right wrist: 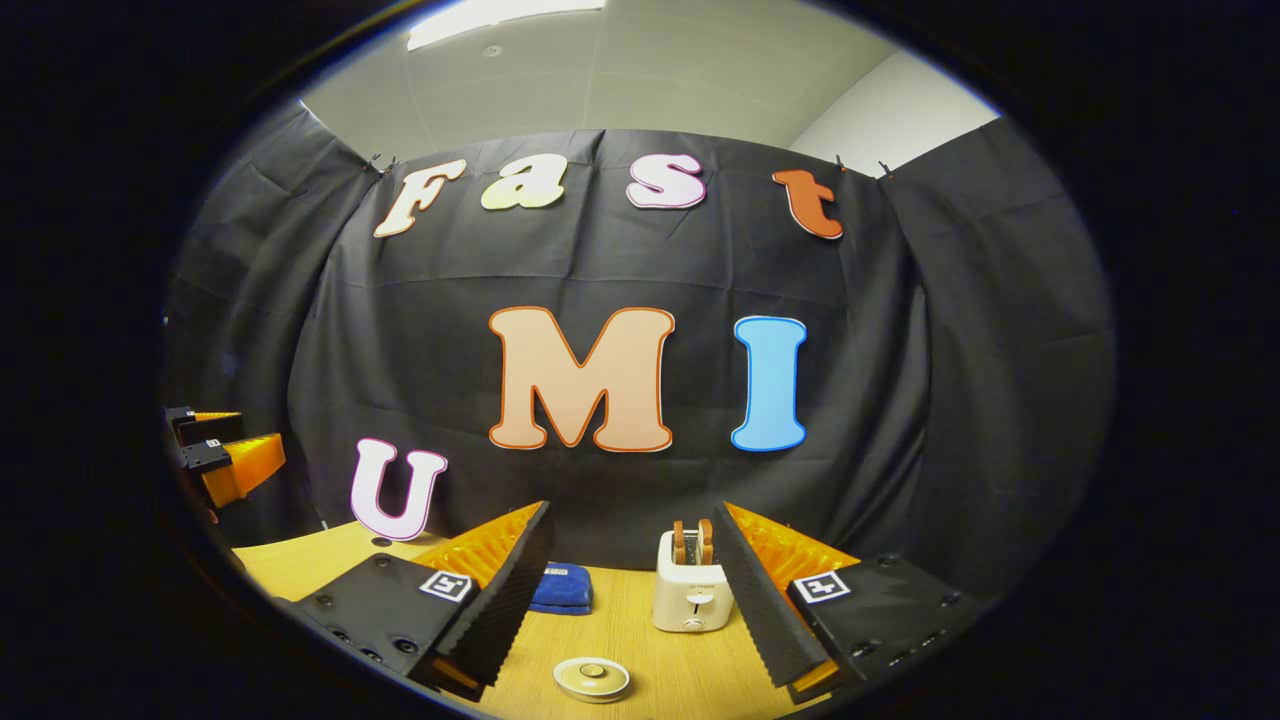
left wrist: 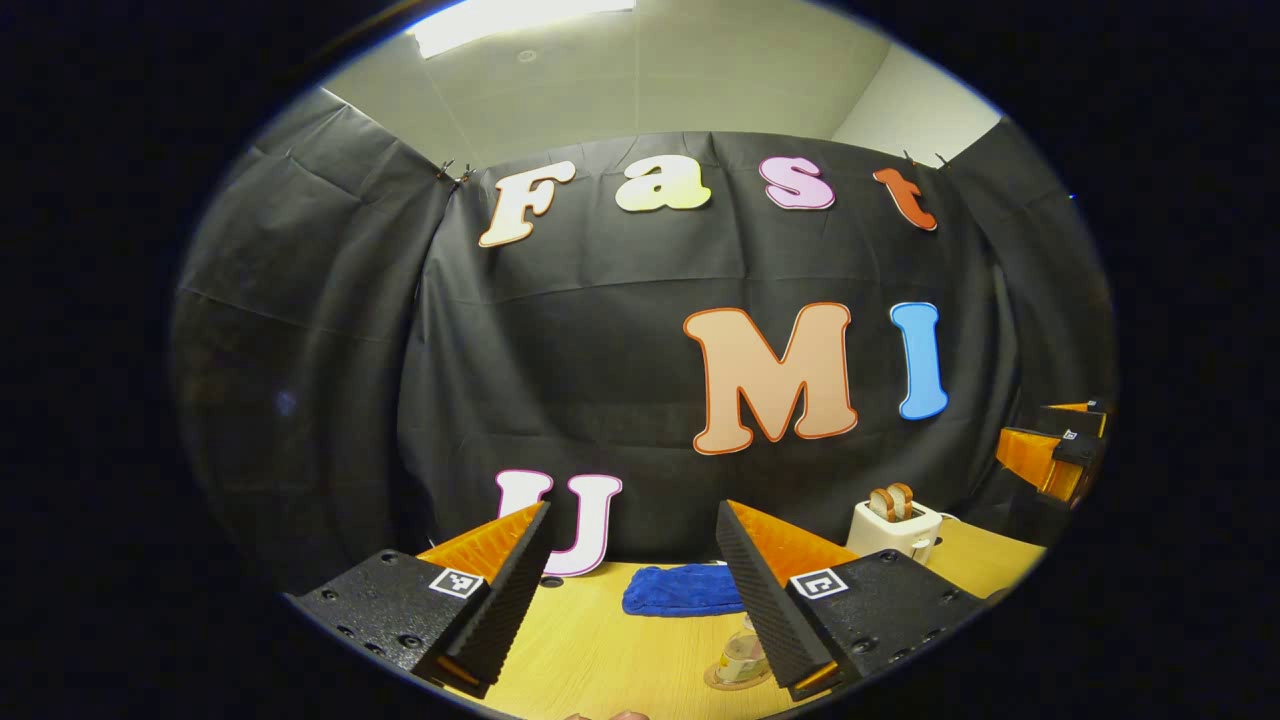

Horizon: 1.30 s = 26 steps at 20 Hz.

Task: Open the teacup lid with one hand, grasp the water bottle and pour water into the teacup with the other hand; after pouring, place the water bottle on the coaster and then close the teacup lid.

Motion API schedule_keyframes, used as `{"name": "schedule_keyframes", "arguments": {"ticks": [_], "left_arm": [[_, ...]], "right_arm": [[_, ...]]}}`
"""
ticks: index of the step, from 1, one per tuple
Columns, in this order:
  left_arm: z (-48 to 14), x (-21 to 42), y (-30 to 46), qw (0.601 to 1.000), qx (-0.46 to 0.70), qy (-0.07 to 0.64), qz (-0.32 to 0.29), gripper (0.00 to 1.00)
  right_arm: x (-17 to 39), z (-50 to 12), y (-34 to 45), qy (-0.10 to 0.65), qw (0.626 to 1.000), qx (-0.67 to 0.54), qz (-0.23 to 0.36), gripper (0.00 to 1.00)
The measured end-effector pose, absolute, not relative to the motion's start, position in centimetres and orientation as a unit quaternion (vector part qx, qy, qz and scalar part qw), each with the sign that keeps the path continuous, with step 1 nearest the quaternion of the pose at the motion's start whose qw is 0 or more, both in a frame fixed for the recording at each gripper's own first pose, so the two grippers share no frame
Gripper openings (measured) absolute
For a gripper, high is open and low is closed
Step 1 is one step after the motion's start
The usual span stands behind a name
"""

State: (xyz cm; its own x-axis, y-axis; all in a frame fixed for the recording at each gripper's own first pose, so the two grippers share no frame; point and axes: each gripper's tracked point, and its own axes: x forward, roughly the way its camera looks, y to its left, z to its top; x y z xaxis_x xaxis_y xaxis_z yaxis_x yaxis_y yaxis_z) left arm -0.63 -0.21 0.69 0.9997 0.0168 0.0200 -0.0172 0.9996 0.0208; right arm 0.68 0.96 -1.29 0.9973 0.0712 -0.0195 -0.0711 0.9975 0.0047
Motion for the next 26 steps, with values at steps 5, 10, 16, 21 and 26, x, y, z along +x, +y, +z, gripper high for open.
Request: {"name": "schedule_keyframes", "arguments": {"ticks": [5, 10, 16, 21, 26], "left_arm": [[0.8, -0.6, -0.1, 1.0, 0.014, -0.016, 0.01, 0.93], [0.8, -0.5, 0.1, 1.0, 0.013, -0.018, 0.012, 0.95], [0.4, -0.9, 0.3, 1.0, 0.008, -0.015, 0.012, 0.95], [0.4, -1.6, 1.0, 1.0, 0.01, -0.014, 0.019, 0.94], [0.6, -2.3, 1.5, 0.999, 0.018, -0.014, 0.028, 0.94]], "right_arm": [[1.3, -2.6, 1.8, 0.023, 0.999, 0.005, 0.049, 0.96], [1.9, -3.9, 2.4, 0.03, 0.998, -0.003, 0.059, 0.95], [2.3, -7.5, 3.6, 0.054, 0.995, -0.028, 0.075, 0.95], [2.5, -11.6, 4.1, 0.089, 0.992, -0.03, 0.087, 0.98], [2.7, -16.5, 4.5, 0.135, 0.985, -0.033, 0.099, 0.96]]}}
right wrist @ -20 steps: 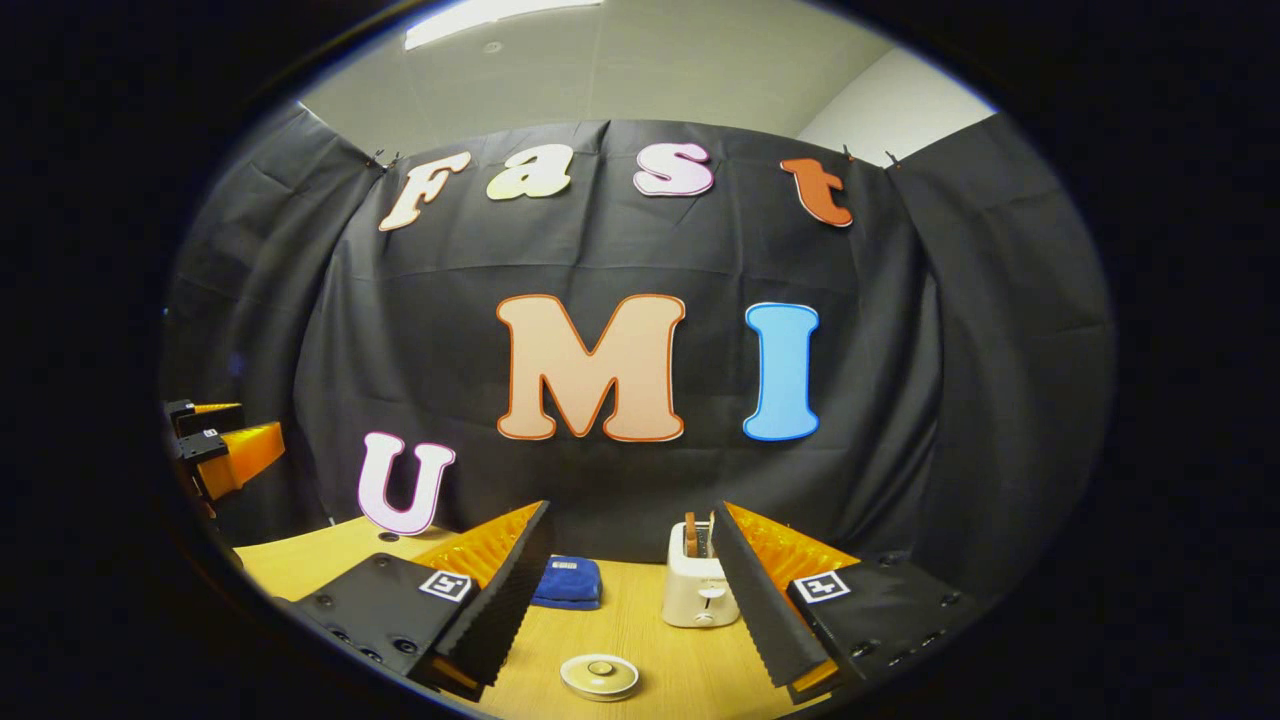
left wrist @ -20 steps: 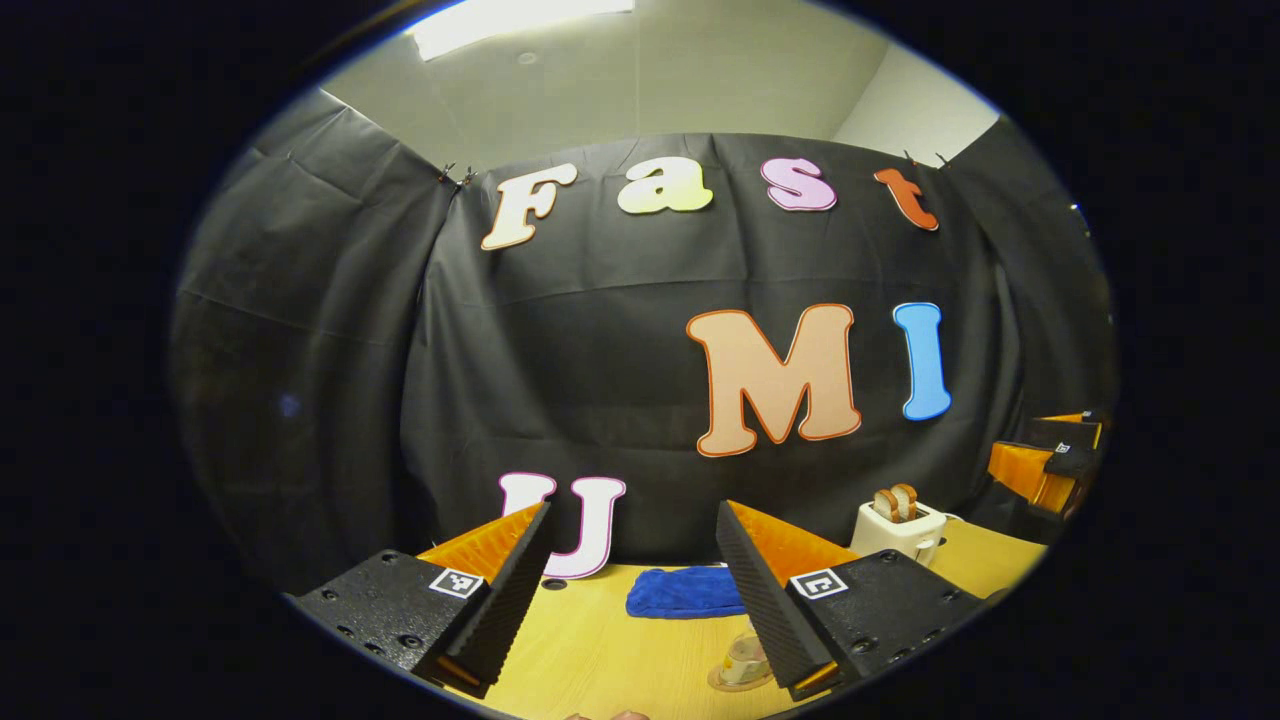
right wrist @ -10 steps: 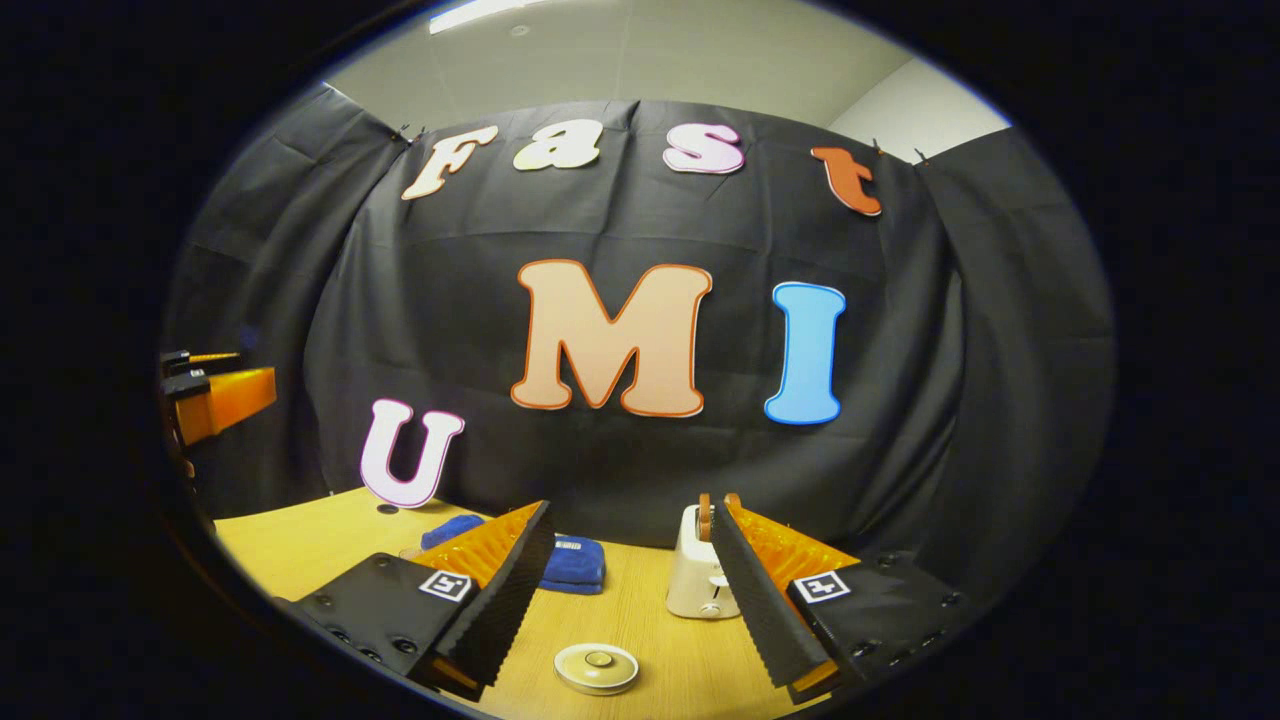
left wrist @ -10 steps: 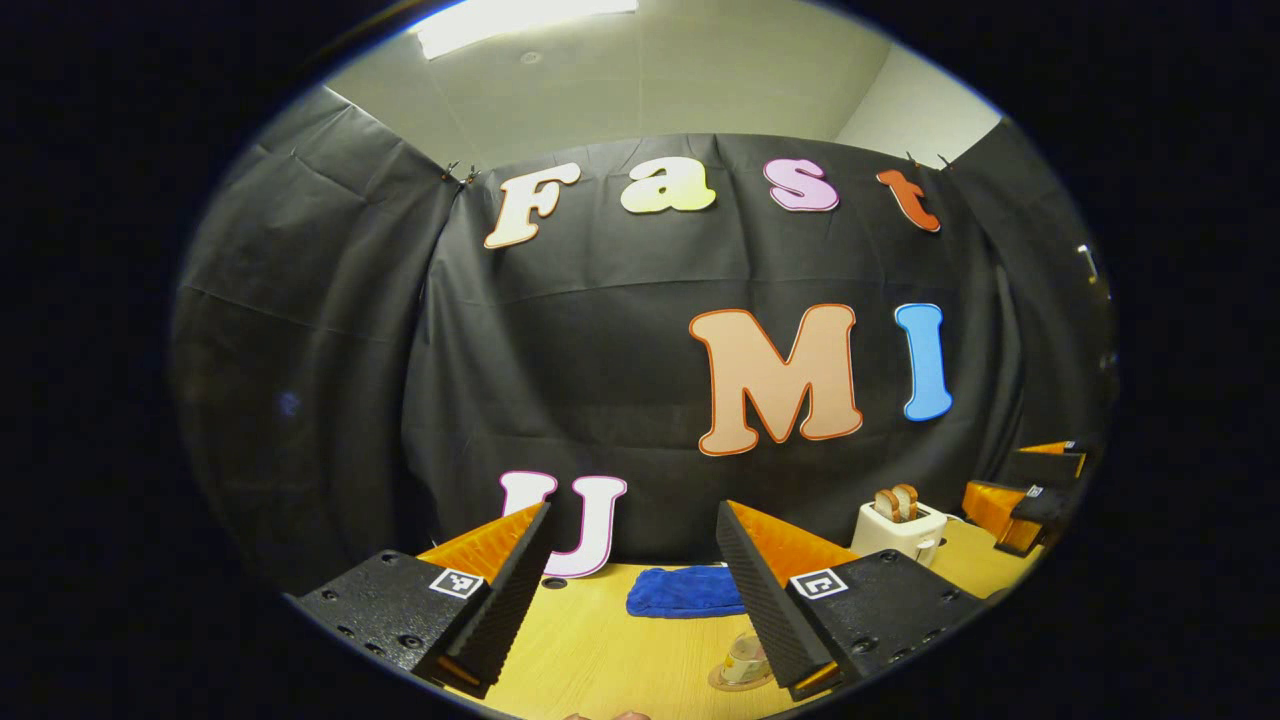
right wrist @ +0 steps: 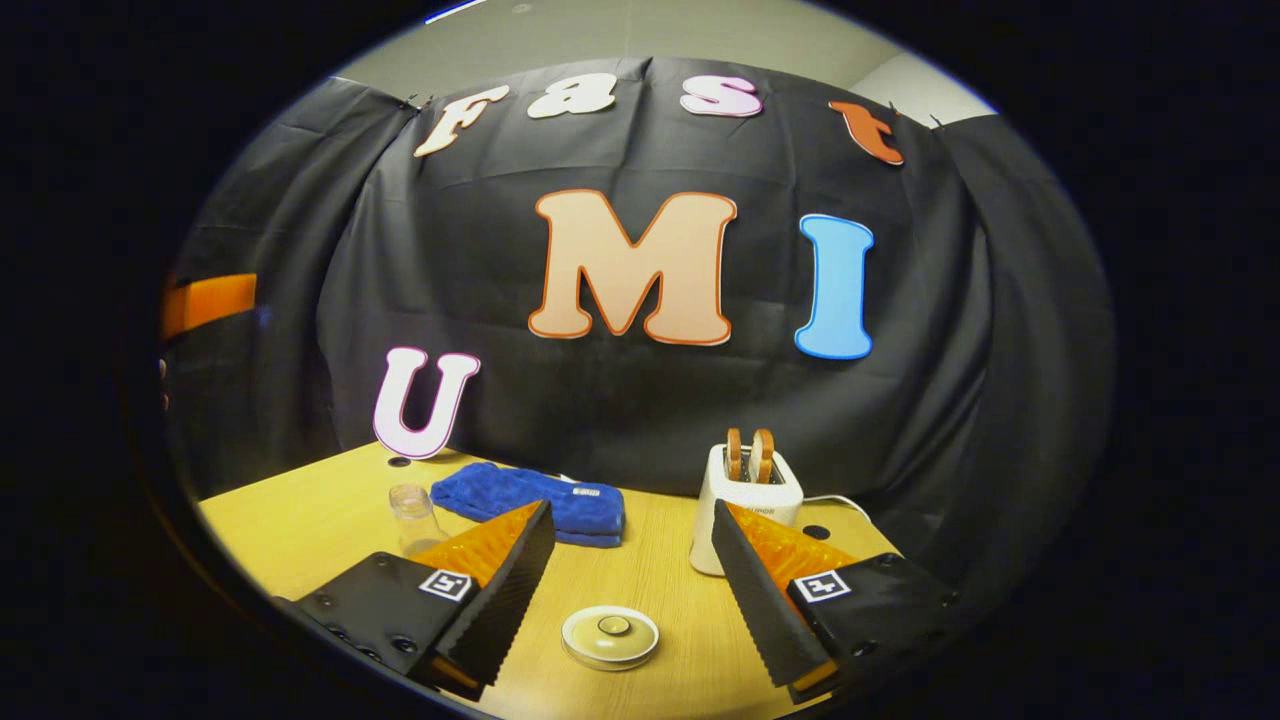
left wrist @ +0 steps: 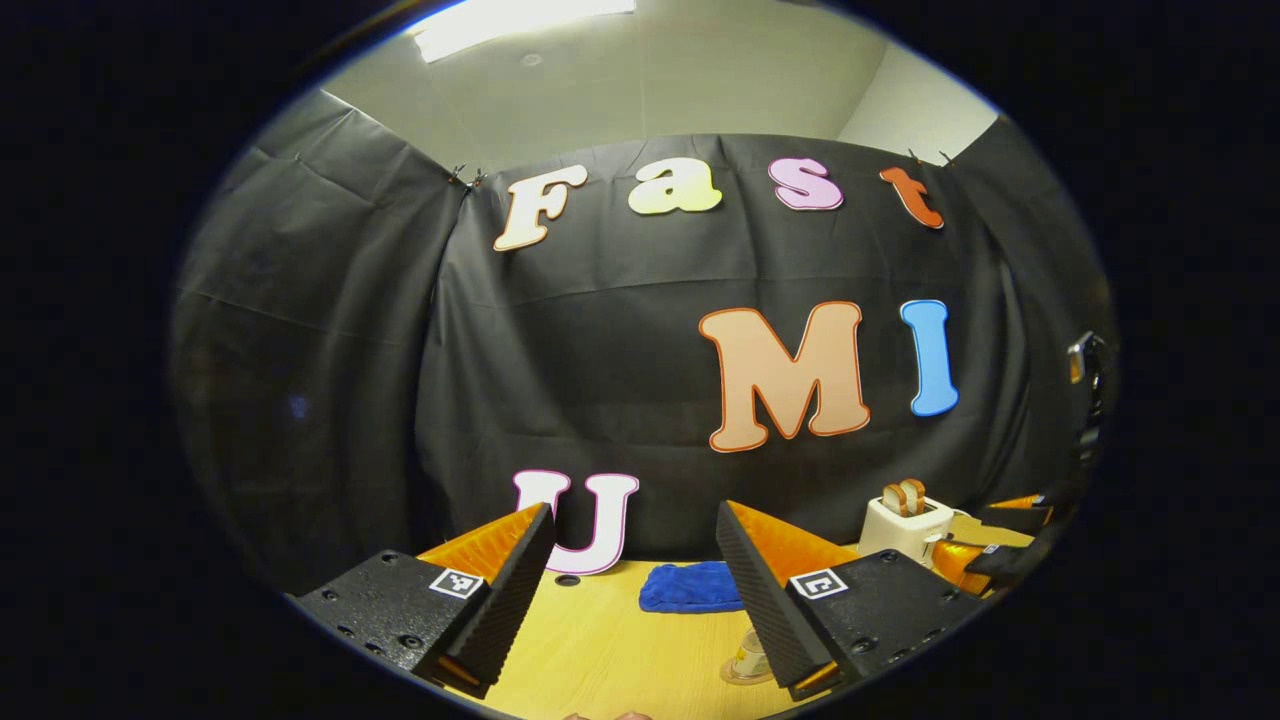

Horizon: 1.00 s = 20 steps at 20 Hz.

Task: Open the teacup lid with one hand, grasp the water bottle and pour water into the teacup with the other hand; after pouring, place the water bottle on the coaster and then close the teacup lid.

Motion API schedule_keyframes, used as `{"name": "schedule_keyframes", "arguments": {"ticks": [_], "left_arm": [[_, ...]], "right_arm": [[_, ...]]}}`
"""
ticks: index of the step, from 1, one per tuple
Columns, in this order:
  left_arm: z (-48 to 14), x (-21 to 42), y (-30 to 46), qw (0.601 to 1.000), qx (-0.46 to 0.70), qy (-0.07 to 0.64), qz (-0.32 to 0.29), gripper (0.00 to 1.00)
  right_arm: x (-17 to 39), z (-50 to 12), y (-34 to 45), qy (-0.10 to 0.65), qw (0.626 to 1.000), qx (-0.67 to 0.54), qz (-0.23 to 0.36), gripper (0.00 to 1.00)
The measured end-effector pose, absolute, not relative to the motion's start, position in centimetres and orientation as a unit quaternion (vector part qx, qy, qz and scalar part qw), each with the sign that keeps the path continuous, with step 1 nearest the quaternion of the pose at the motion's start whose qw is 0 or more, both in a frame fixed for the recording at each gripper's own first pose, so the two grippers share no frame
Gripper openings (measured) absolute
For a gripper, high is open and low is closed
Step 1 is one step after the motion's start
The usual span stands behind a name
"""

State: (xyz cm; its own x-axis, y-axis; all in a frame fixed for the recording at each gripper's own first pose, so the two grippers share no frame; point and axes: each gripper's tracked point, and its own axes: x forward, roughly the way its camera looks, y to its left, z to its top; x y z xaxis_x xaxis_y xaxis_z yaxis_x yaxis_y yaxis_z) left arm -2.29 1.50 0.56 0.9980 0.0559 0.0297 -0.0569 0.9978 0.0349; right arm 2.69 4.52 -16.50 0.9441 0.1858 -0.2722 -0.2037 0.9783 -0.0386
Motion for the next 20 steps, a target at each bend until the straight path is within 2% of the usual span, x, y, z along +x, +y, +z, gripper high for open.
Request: {"name": "schedule_keyframes", "arguments": {"ticks": [1, 2, 4, 5, 6, 7, 8, 11, 12, 13, 14, 18, 19, 20], "left_arm": [[0.6, -2.4, 1.6, 0.999, 0.018, -0.014, 0.029, 0.92], [0.6, -2.6, 1.7, 0.999, 0.02, -0.014, 0.031, 0.92], [0.3, -2.9, 2.2, 0.999, 0.026, -0.01, 0.035, 0.95], [0.2, -3.0, 2.4, 0.999, 0.027, -0.007, 0.039, 0.93], [0.0, -3.2, 2.7, 0.999, 0.028, -0.003, 0.042, 0.92], [-0.1, -3.4, 3.0, 0.999, 0.029, -0.001, 0.045, 0.92], [-0.1, -3.5, 3.2, 0.998, 0.031, 0.0, 0.048, 0.94], [-0.1, -3.8, 3.7, 0.998, 0.036, 0.002, 0.055, 0.92], [0.0, -3.9, 4.0, 0.998, 0.039, 0.003, 0.058, 0.94], [-0.2, -3.8, 4.0, 0.997, 0.041, 0.004, 0.059, 0.92], [-0.2, -3.8, 4.0, 0.997, 0.042, 0.005, 0.06, 0.94], [-0.1, -4.0, 4.3, 0.997, 0.043, 0.006, 0.064, 0.93], [-0.3, -4.0, 4.3, 0.997, 0.045, 0.007, 0.065, 0.93], [-0.3, -4.1, 4.3, 0.997, 0.045, 0.008, 0.066, 0.95]], "right_arm": [[2.9, -17.4, 4.6, 0.143, 0.984, -0.035, 0.101, 1.0], [3.1, -18.2, 4.7, 0.149, 0.983, -0.038, 0.103, 0.96], [3.5, -20.3, 4.7, 0.168, 0.979, -0.051, 0.106, 0.96], [3.4, -21.3, 4.8, 0.177, 0.977, -0.054, 0.109, 1.0], [3.4, -22.5, 4.8, 0.19, 0.974, -0.056, 0.111, 0.96], [3.3, -23.6, 4.8, 0.202, 0.971, -0.057, 0.112, 0.96], [3.3, -24.6, 4.8, 0.214, 0.969, -0.058, 0.112, 1.0], [3.0, -27.5, 4.9, 0.245, 0.96, -0.06, 0.117, 1.0], [2.9, -28.4, 4.9, 0.255, 0.958, -0.062, 0.117, 1.0], [2.8, -29.3, 5.0, 0.265, 0.955, -0.063, 0.119, 0.96], [2.7, -29.9, 5.2, 0.272, 0.952, -0.064, 0.121, 1.0], [2.2, -31.6, 5.2, 0.287, 0.946, -0.08, 0.123, 0.94], [2.3, -31.8, 5.2, 0.291, 0.945, -0.08, 0.125, 0.86], [2.2, -32.1, 5.4, 0.295, 0.944, -0.078, 0.127, 0.86]]}}
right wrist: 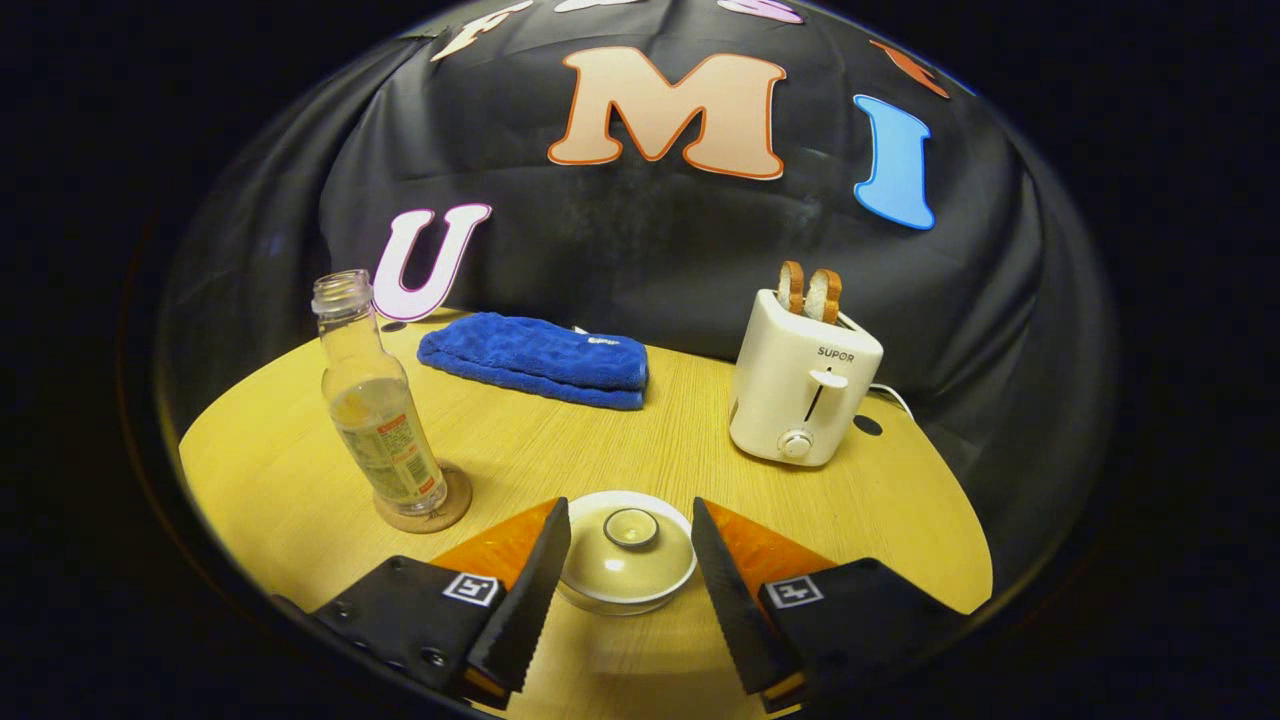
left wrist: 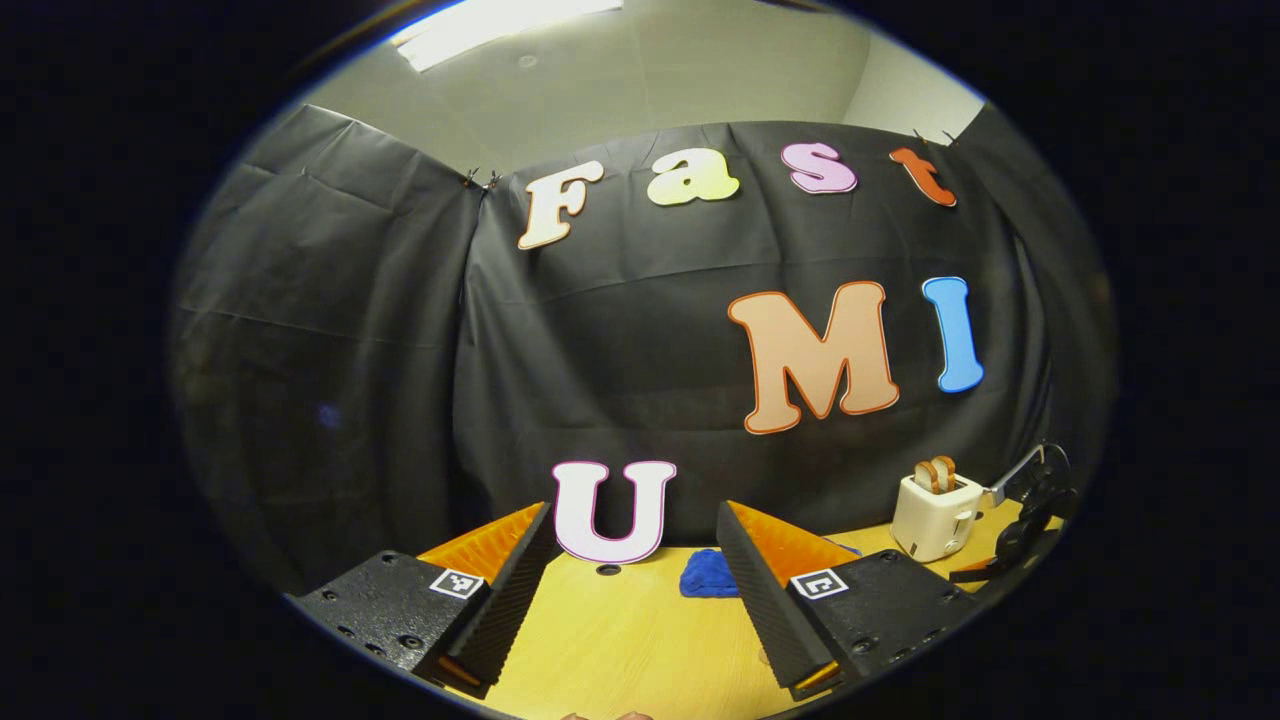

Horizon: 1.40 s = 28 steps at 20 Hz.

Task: Open the teacup lid with one hand, grasp the water bottle and pour water into the teacup with the other hand; after pouring, place the water bottle on the coaster and then close the teacup lid.

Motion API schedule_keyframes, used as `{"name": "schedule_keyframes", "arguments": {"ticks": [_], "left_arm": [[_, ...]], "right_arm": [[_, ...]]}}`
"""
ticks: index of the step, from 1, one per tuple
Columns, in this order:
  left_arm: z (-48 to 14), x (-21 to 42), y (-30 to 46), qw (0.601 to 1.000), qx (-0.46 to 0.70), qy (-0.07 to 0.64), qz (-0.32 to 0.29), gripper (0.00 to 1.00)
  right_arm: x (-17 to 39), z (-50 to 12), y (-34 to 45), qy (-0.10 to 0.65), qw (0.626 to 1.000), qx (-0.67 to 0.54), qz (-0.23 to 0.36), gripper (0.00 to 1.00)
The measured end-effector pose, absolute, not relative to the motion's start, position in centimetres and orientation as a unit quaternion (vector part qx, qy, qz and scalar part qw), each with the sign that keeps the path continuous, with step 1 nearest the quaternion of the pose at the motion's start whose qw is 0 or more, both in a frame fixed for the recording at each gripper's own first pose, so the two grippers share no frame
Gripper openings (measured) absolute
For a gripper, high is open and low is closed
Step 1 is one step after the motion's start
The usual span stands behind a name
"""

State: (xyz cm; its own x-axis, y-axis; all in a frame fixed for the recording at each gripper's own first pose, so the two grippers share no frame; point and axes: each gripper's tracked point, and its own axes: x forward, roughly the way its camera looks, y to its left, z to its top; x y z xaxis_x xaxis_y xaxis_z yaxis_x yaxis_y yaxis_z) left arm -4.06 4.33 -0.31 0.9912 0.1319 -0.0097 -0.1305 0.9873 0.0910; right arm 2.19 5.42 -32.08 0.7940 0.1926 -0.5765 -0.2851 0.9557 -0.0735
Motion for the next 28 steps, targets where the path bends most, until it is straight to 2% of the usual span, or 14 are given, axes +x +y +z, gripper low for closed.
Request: {"name": "schedule_keyframes", "arguments": {"ticks": [4, 6, 7, 12, 13, 14, 15, 23, 28], "left_arm": [[-0.6, -4.1, 4.4, 0.997, 0.046, 0.013, 0.068, 0.95], [-0.5, -4.1, 4.4, 0.996, 0.048, 0.013, 0.068, 0.95], [-0.5, -4.1, 4.4, 0.996, 0.049, 0.013, 0.067, 0.95], [-1.0, -3.8, 4.1, 0.997, 0.046, 0.019, 0.065, 0.95], [-1.2, -3.7, 4.1, 0.997, 0.044, 0.02, 0.064, 0.95], [-1.2, -3.7, 4.1, 0.997, 0.04, 0.02, 0.063, 0.94], [-1.4, -3.6, 4.0, 0.997, 0.036, 0.022, 0.06, 0.95], [-3.8, -2.7, 1.5, 1.0, 0.022, 0.015, 0.016, 0.95], [-9.2, -2.3, -2.5, 0.999, -0.002, 0.036, -0.034, 0.95]], "right_arm": [[2.5, -32.7, 5.2, 0.296, 0.943, -0.091, 0.118, 0.85], [2.6, -32.8, 5.3, 0.297, 0.943, -0.091, 0.115, 0.61], [2.5, -32.8, 5.4, 0.298, 0.943, -0.09, 0.116, 0.62], [2.4, -32.7, 5.7, 0.302, 0.942, -0.084, 0.116, 0.36], [2.4, -32.9, 5.7, 0.306, 0.941, -0.082, 0.118, 0.33], [2.5, -32.9, 5.8, 0.306, 0.941, -0.077, 0.12, 0.34], [2.4, -32.9, 5.9, 0.309, 0.94, -0.071, 0.122, 0.28], [2.9, -30.1, 6.6, 0.3, 0.944, -0.036, 0.128, 0.28], [3.5, -27.0, 5.9, 0.289, 0.949, 0.014, 0.127, 0.28]]}}
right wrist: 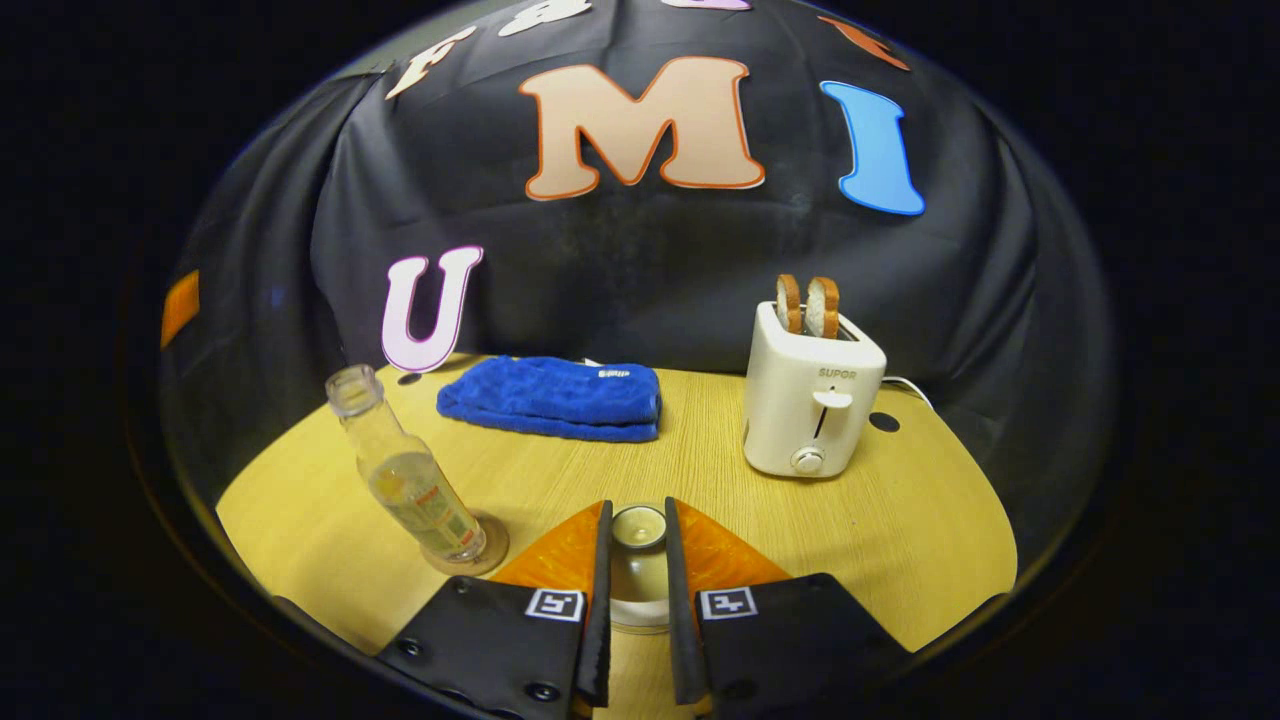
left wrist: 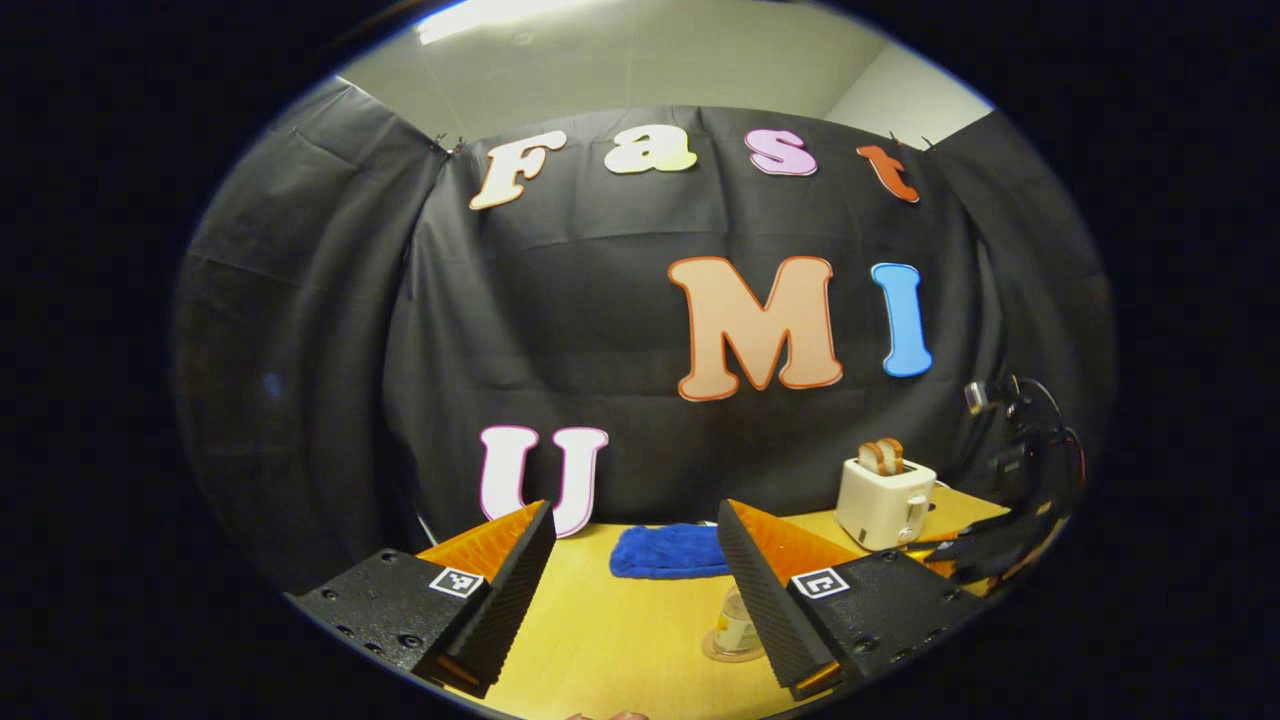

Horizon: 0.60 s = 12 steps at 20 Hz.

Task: Open the teacup lid with one hand, grasp the water bottle and pour water into the teacup with the other hand; after pouring, place the water bottle on the coaster and then close the teacup lid.

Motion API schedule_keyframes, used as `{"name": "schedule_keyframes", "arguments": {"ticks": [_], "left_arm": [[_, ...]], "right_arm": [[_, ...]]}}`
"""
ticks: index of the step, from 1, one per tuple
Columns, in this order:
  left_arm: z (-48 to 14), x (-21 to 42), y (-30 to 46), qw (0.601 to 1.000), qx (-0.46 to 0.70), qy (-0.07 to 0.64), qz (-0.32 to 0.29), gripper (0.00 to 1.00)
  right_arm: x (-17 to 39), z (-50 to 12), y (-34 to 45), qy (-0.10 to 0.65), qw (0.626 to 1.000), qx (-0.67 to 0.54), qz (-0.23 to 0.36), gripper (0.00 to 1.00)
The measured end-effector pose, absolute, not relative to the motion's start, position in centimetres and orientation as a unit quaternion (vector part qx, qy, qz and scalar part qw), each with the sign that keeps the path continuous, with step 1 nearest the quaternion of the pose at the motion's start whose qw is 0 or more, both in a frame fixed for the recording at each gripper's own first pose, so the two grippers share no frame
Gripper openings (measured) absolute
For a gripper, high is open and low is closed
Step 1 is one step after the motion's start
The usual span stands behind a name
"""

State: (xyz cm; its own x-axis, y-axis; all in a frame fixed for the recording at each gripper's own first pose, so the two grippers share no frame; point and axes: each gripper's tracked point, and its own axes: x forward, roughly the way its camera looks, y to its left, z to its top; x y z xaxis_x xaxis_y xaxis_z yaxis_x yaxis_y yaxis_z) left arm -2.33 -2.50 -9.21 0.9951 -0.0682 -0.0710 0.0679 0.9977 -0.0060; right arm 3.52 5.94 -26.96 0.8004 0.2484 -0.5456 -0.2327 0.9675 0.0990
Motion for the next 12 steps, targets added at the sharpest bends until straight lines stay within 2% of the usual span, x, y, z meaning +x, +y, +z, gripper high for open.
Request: {"name": "schedule_keyframes", "arguments": {"ticks": [5, 7, 8, 12], "left_arm": [[-15.7, -2.3, -6.8, 0.995, -0.01, 0.07, -0.074, 0.95], [-18.0, -2.1, -8.3, 0.993, -0.015, 0.084, -0.083, 0.95], [-18.9, -1.9, -8.8, 0.992, -0.017, 0.09, -0.087, 0.95], [-21.9, -1.0, -10.7, 0.989, -0.021, 0.108, -0.097, 0.96]], "right_arm": [[4.0, -24.2, 3.5, 0.271, 0.954, 0.024, 0.124, 0.26], [4.0, -23.3, 2.6, 0.266, 0.956, 0.03, 0.12, 0.28], [4.0, -23.0, 2.2, 0.266, 0.956, 0.034, 0.12, 0.26], [3.6, -22.2, 0.4, 0.262, 0.958, 0.03, 0.113, 0.28]]}}
